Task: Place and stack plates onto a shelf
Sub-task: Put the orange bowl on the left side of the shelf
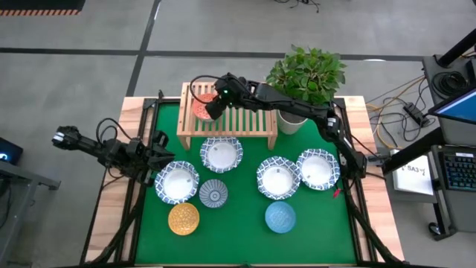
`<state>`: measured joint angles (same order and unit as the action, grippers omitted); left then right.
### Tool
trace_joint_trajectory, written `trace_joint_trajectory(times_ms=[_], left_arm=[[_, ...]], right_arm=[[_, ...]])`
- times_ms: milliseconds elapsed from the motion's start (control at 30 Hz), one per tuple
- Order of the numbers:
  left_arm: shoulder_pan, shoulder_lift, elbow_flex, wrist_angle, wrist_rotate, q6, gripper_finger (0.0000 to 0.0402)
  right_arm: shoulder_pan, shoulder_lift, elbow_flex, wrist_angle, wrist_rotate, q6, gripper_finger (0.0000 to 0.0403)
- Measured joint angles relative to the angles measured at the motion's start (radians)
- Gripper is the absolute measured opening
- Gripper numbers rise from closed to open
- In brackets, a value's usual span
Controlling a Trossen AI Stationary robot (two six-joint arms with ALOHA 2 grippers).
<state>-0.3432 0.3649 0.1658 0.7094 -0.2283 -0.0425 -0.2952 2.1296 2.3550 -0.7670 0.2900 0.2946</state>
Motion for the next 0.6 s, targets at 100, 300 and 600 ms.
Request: trace_joint_trajectory(times_ms=[100, 300, 600], left_arm=[[0.0, 0.0, 0.0, 0.0, 0.0, 0.0, 0.0032], [0.0, 0.0, 0.0, 0.0, 0.0, 0.003, 0.0032], [0.0, 0.0, 0.0, 0.0, 0.0, 0.004, 0.0032]], right_arm=[[0.026, -0.028, 0.002, -0.006, -0.002, -0.044, 0.0142], [0.104, -0.042, 0.0, -0.147, -0.004, -0.102, 0.0078], [0.155, 0.005, -0.004, -0.242, 0.089, -0.113, 0.0009]])
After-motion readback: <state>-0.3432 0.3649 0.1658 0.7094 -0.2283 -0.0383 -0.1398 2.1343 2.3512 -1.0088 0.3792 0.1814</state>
